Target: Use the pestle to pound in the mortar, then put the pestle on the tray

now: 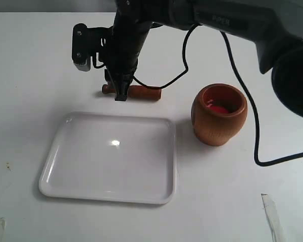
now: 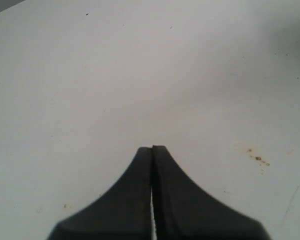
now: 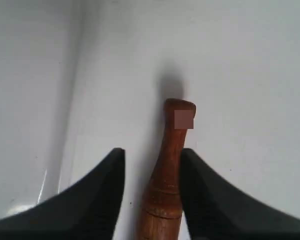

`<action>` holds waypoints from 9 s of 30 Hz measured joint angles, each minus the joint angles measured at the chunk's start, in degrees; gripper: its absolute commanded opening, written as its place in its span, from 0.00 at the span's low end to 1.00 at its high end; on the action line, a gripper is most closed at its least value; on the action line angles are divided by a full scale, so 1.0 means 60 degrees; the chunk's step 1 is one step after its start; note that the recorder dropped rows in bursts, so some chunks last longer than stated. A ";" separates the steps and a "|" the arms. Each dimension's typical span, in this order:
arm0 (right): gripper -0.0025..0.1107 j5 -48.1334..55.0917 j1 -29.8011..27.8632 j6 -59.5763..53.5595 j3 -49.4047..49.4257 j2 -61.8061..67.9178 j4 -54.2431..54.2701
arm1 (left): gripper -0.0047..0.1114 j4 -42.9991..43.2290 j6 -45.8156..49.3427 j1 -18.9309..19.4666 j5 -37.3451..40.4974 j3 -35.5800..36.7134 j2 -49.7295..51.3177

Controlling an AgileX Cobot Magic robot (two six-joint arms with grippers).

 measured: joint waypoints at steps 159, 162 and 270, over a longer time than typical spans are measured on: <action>0.02 -2.0752 -0.0690 0.8938 1.5750 -0.6519 0.1324 | 0.04 0.0000 0.0000 0.0000 0.0000 0.0000 0.0000; 0.02 -2.1043 -0.0690 0.9067 1.5817 -0.5666 0.1656 | 0.04 0.0000 0.0000 0.0000 0.0000 0.0000 0.0000; 0.69 -0.1544 0.2017 0.3166 0.3329 -0.1466 0.0625 | 0.04 0.0000 0.0000 0.0000 0.0000 0.0000 0.0000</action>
